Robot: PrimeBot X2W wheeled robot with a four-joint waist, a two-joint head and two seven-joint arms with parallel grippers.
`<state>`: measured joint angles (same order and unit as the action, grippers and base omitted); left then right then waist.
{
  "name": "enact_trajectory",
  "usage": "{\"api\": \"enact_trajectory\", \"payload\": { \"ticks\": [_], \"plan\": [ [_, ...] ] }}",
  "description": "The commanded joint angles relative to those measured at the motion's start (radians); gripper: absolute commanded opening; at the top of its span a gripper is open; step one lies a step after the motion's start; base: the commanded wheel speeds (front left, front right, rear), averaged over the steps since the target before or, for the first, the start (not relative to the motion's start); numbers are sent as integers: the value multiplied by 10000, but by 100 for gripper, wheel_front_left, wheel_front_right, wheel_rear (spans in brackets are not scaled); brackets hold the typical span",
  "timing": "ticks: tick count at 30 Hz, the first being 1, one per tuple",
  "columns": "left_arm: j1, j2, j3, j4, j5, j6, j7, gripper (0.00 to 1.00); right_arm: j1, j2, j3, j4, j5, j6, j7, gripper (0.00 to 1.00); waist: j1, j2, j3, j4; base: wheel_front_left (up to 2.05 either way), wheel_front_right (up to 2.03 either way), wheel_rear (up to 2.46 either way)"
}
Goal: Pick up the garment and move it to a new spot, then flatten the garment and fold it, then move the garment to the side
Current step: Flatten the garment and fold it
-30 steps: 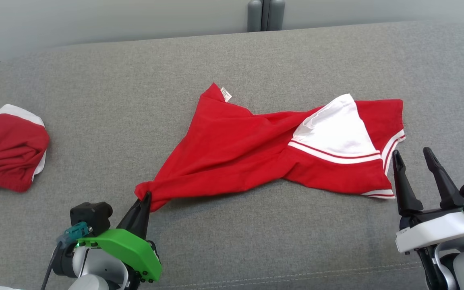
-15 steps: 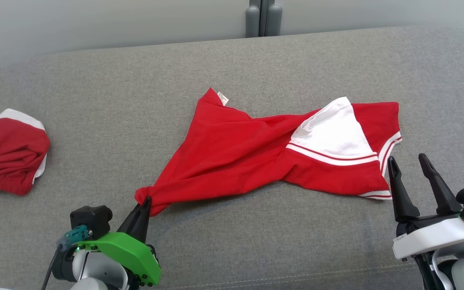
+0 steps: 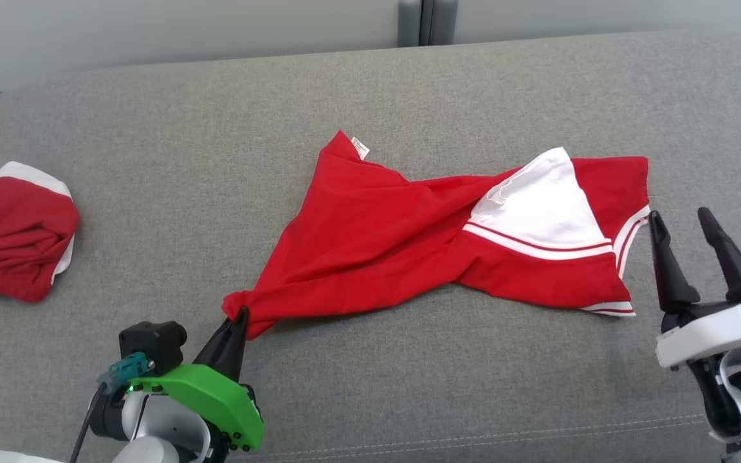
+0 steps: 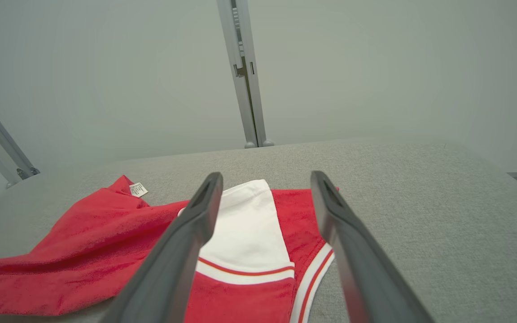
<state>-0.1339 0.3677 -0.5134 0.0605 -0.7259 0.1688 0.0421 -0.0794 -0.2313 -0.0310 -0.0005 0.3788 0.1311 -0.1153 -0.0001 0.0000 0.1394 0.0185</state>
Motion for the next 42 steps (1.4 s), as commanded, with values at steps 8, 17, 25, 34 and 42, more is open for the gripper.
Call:
{"api": "enact_trajectory", "payload": {
  "ticks": [8, 17, 25, 34, 42],
  "plan": [
    [-949, -285, -321, 57, 294, -267, 40, 0, -2106, -1459, 642, 2132, 827, -7, 152, 100, 1, 0, 1121, 681, 0, 0, 0],
    [-1682, -773, -698, 467, 460, -596, -177, 0, -3757, -2479, 2145, 4154, 1533, -6, 113, 100, 1, 0, 1925, 1395, 0, 0, 0],
    [-2182, -1189, -986, 994, 537, -892, -379, 0, -5190, -3119, 3603, 5671, 2309, -7, -80, 100, 1, 0, 2303, 1726, 0, 0, 0],
    [-2405, -1315, -1058, 1418, 488, -1043, -562, 0, -6234, -3579, 5142, 6470, 3490, -7, -148, 100, 1, 0, 2390, 1772, 0, 0, 0],
    [-2442, -1243, -1005, 1531, 436, -974, -627, 0, -6516, -3818, 6238, 6266, 4244, -7, -733, 0, 1, 0, 2339, 1615, 0, 0, 0]
  ]
}}
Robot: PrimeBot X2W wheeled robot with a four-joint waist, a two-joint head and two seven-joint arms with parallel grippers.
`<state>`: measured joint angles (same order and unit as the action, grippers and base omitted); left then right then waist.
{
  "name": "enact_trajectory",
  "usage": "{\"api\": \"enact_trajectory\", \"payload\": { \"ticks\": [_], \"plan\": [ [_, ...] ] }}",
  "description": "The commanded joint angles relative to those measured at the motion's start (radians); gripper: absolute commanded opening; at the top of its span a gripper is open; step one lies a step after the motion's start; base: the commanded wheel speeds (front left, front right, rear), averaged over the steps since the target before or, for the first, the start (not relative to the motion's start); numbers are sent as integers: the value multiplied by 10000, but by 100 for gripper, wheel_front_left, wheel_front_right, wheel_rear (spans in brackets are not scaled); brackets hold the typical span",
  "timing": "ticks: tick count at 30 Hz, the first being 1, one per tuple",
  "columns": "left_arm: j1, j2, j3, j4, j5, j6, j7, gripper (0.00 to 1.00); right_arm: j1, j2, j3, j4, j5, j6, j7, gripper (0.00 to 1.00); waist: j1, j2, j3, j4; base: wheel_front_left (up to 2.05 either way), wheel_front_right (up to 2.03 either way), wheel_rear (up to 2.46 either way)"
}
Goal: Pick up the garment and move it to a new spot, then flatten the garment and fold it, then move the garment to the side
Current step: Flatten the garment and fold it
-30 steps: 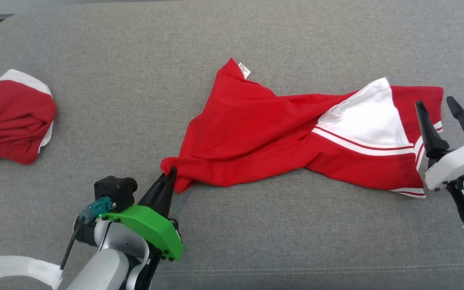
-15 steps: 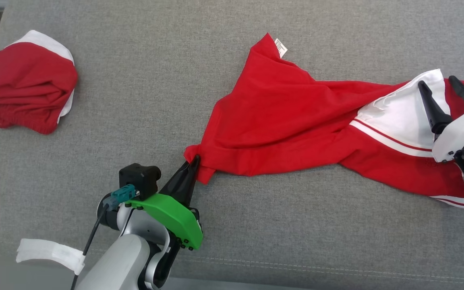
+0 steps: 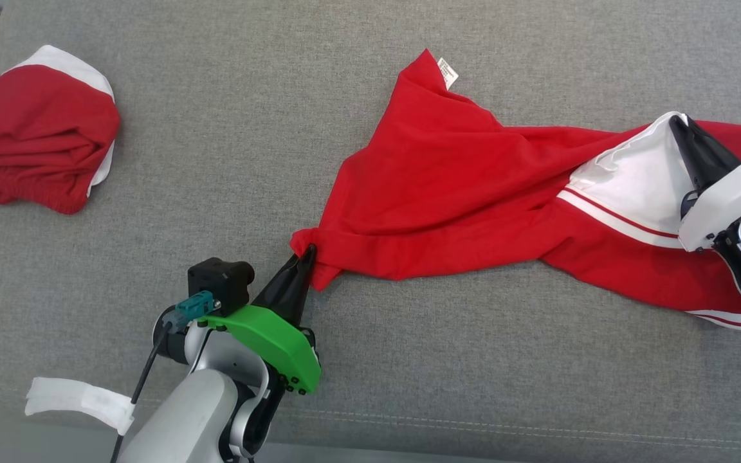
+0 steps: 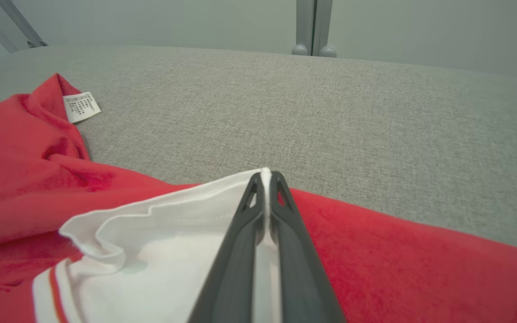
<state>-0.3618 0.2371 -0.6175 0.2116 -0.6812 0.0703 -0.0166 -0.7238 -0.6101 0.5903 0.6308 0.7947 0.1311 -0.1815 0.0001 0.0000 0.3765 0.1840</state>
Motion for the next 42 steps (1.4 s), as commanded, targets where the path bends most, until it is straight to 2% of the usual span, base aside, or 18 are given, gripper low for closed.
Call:
{"api": "enact_trajectory", "payload": {
  "ticks": [1, 6, 12, 20, 28, 34, 42],
  "plan": [
    [-168, 79, 56, 22, -3, 33, -61, 0, -66, -48, 113, -111, 189, -7, -151, 0, -1, 0, -60, -72, 0, 0, 0],
    [-142, 177, 159, -135, -3, 101, -217, 0, 82, -272, 259, -626, 576, -7, -637, 0, -1, 0, -302, -223, 0, 0, 0],
    [-29, 397, 341, -604, 79, 239, -404, 0, 425, -366, -473, -1751, 754, -7, -839, 0, -1, 0, -672, -472, 0, 0, 0],
    [-171, 916, 712, -1706, 251, 514, -511, 0, 1111, -165, -2727, -3762, -197, -7, -832, 0, -1, 0, -1290, -1069, 0, 0, 0],
    [-1481, 1673, 1268, -3018, 523, 579, -4, 0, 495, -25, -3954, -4825, -1162, -7, -384, 0, -1, 0, -1958, -1550, 0, 0, 0],
    [-3253, 1940, 1788, -3450, 611, 596, 603, 0, -683, 207, -4131, -5248, -1732, -9, 540, 0, -1, 0, -2371, -1920, 0, 0, 0],
    [-5189, 2089, 1820, -3194, 791, 494, 1580, 0, -2375, 222, -3583, -5438, -2043, -9, 1387, 0, -1, 0, -2765, -2304, 0, 0, 0]
  ]
}}
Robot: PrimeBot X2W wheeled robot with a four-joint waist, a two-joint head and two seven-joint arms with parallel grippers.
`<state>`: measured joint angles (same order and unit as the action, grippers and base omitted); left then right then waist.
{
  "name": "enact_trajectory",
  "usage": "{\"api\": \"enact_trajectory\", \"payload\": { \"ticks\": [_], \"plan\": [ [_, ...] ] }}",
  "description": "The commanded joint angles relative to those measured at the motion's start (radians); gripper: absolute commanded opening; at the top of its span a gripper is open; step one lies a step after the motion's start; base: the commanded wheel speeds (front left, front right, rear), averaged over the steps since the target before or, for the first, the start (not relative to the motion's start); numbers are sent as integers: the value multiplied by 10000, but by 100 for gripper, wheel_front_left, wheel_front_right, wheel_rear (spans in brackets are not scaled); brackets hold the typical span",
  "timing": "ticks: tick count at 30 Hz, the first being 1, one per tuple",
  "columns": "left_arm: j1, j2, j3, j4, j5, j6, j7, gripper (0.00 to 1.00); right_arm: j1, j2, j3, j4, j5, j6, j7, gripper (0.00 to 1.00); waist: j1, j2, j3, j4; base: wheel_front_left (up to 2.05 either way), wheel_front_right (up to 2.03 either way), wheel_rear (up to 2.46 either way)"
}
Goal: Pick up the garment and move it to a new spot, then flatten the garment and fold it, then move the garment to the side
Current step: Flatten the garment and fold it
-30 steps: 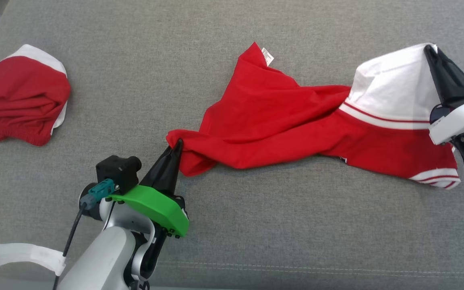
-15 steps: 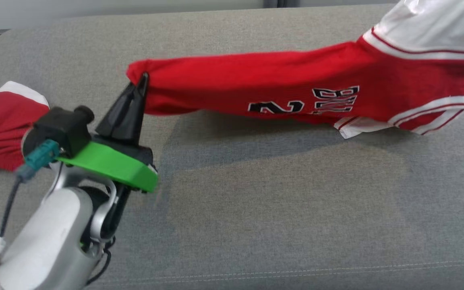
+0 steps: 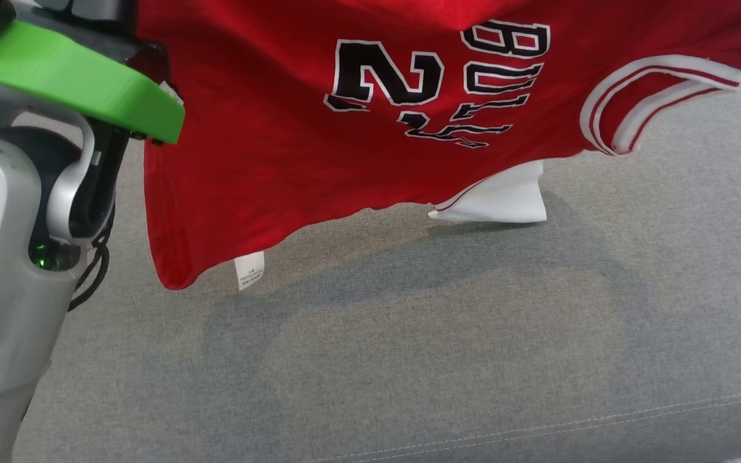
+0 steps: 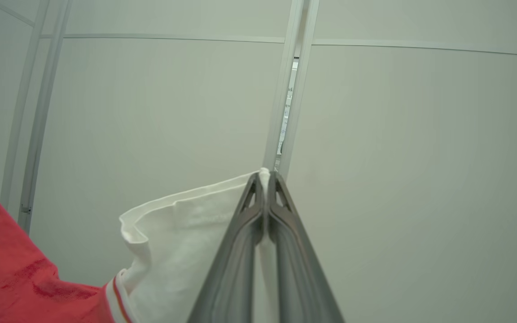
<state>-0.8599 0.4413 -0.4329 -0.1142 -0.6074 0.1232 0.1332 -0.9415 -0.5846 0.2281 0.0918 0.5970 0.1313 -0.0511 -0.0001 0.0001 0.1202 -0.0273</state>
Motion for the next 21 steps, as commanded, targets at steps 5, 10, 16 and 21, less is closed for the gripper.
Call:
{"api": "enact_trajectory", "payload": {
  "ticks": [5, 10, 16, 21],
  "plan": [
    [-768, 44, -85, 258, 44, -71, 436, 0, -962, -91, 248, -20, -81, -12, 382, 0, 1, -1, -348, -291, 0, 0, 0],
    [-908, -60, -220, 402, -96, -102, 708, 0, -1340, -122, 482, 285, 179, -11, 751, 0, 1, -1, -266, -329, 0, 0, 0],
    [-1274, -497, -246, 1154, -510, -259, 728, 0, -1705, 15, 707, 1075, 371, -11, 853, 0, 1, -1, 91, -344, 0, 0, 0],
    [-2181, -1045, -292, 3055, -929, -552, 1003, 0, -2593, 432, 1177, 2609, 718, -11, 1096, 0, 1, -1, 573, -343, 0, 0, 0]
  ]
}}
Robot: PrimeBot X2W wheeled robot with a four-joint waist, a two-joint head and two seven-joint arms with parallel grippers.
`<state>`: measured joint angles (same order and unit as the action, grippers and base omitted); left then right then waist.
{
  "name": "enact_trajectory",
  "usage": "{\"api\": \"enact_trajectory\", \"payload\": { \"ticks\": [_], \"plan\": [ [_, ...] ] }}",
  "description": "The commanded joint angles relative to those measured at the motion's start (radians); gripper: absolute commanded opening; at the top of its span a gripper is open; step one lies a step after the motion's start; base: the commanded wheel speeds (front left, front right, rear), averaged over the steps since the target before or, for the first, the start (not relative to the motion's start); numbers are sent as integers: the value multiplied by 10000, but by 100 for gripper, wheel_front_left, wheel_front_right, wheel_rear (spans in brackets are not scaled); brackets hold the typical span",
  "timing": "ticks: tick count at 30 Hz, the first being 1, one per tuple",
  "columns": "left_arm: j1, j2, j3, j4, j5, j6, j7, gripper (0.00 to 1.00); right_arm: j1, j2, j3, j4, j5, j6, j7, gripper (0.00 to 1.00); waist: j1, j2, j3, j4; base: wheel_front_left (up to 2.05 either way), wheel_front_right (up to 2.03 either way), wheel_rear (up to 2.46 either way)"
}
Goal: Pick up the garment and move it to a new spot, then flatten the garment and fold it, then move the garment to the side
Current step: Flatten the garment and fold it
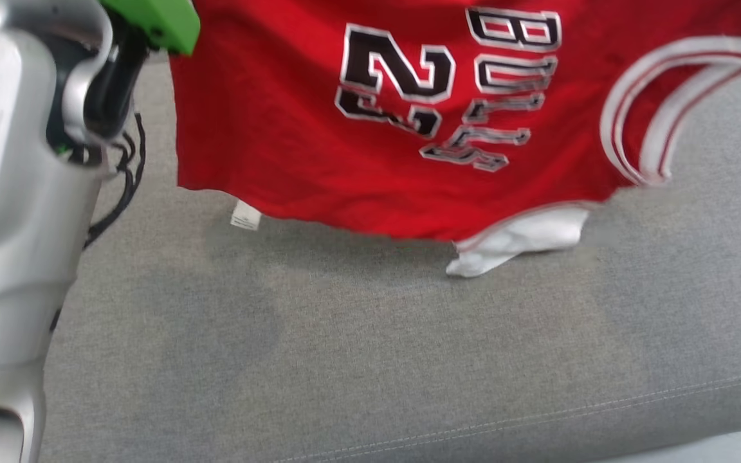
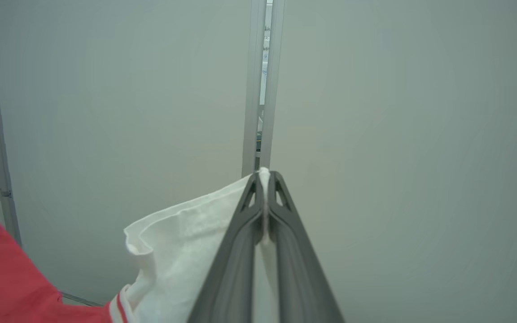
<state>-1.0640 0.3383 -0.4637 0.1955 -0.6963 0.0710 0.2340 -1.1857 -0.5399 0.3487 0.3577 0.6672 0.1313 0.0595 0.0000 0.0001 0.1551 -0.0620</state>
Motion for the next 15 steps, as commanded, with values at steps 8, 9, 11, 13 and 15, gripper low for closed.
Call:
{"api": "enact_trajectory", "payload": {
  "ticks": [8, 9, 11, 13, 15],
  "plan": [
    [-2324, -835, 139, 3684, -60, -376, -549, 0, -2306, 752, 735, 2475, 525, -8, -531, 0, 0, -1, 872, 159, 0, 0, 0],
    [-2584, -933, 176, 4137, -65, -408, -663, 0, -2569, 807, 797, 2751, 580, -8, -666, 0, 0, -1, 926, 189, 0, 0, 0],
    [-3096, -1125, 236, 4979, -75, -446, -923, 0, -3086, 949, 840, 3405, 744, -9, -916, 0, 0, -1, 1038, 265, 0, 0, 0],
    [-3603, -1309, 326, 5734, -91, -446, -1196, 0, -3620, 1097, 721, 4106, 891, -9, -1206, 0, 0, -1, 1154, 375, 0, 0, 0],
    [-4391, -1520, 466, 6563, -85, -450, -1700, 0, -4566, 1294, 562, 4987, 939, -8, -1757, 0, 0, -1, 1407, 534, 0, 0, 0]
  ]
}}
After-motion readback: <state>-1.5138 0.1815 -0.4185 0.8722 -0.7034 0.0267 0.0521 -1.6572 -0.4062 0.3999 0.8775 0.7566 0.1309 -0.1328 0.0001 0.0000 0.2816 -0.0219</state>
